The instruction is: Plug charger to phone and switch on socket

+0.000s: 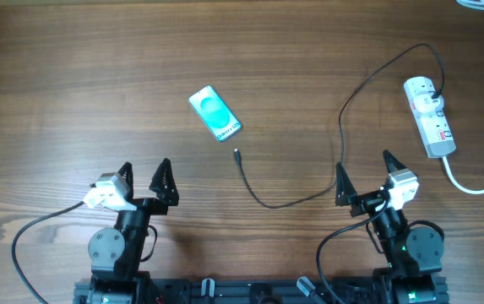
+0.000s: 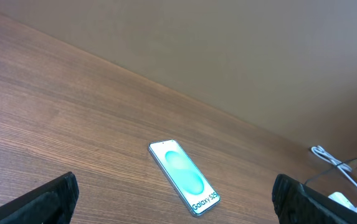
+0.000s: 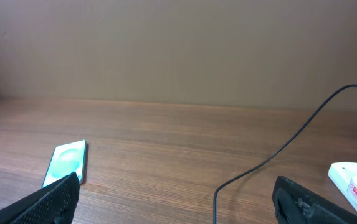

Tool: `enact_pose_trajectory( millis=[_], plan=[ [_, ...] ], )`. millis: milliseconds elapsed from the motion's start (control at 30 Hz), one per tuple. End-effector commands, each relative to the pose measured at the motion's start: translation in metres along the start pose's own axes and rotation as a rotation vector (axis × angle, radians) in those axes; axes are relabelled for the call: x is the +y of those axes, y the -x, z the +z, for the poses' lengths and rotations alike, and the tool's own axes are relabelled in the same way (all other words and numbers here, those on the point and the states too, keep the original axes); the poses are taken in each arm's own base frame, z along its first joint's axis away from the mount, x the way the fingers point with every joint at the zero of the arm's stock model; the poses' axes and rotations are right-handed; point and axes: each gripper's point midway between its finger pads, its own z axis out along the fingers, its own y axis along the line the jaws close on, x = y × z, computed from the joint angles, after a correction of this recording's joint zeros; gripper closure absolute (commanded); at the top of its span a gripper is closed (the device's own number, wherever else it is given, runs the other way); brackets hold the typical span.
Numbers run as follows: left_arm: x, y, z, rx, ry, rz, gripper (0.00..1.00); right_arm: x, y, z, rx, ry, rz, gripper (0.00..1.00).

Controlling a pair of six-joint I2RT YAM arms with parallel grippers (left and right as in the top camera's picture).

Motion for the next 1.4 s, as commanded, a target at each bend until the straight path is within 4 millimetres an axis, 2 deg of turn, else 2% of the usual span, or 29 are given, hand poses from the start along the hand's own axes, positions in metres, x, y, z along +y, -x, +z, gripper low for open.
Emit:
enact_pose_trajectory(
  millis=[0, 133, 733, 833, 900, 1100, 1200, 1367],
  plan=[
    [0.004, -0.001, 0.0, -0.004, 0.015, 0.023, 0.0, -0.004, 0.002, 0.0, -0.009, -0.022, -0.01, 0.0],
    [0.01, 0.003, 0.0, -0.024, 0.051, 0.023, 0.0, -0.004, 0.002, 0.0, -0.009, -0.022, -0.01, 0.01],
    [0.01, 0.003, 0.0, -0.026, 0.051, 0.023, 0.0, -0.004, 0.002, 0.0, -0.009, -0.022, -0.01, 0.0],
    [0.019, 0.01, -0.001, -0.063, 0.105, 0.023, 0.0, -0.004, 0.002, 0.0, -0.009, -0.022, -0.01, 0.0],
    [0.017, 0.015, -0.001, -0.083, 0.101, 0.023, 0.0, -0.004, 0.002, 0.0, -0.009, -0.022, -0.01, 0.0],
    [0.01, 0.003, -0.002, 0.005, 0.067, -0.025, 0.0, -0.004, 0.002, 0.0, -0.009, -0.022, -0.01, 0.0],
    [0.001, 0.018, -0.004, 0.025, 0.074, -0.043, 0.0, -0.004, 0.002, 0.0, -0.009, -0.022, -0.01, 0.0],
    [-0.026, 0.07, 0.005, 0.123, 0.125, -0.043, 0.0, -0.004, 0.002, 0.0, -0.009, -0.022, -0.01, 0.0]
  ],
)
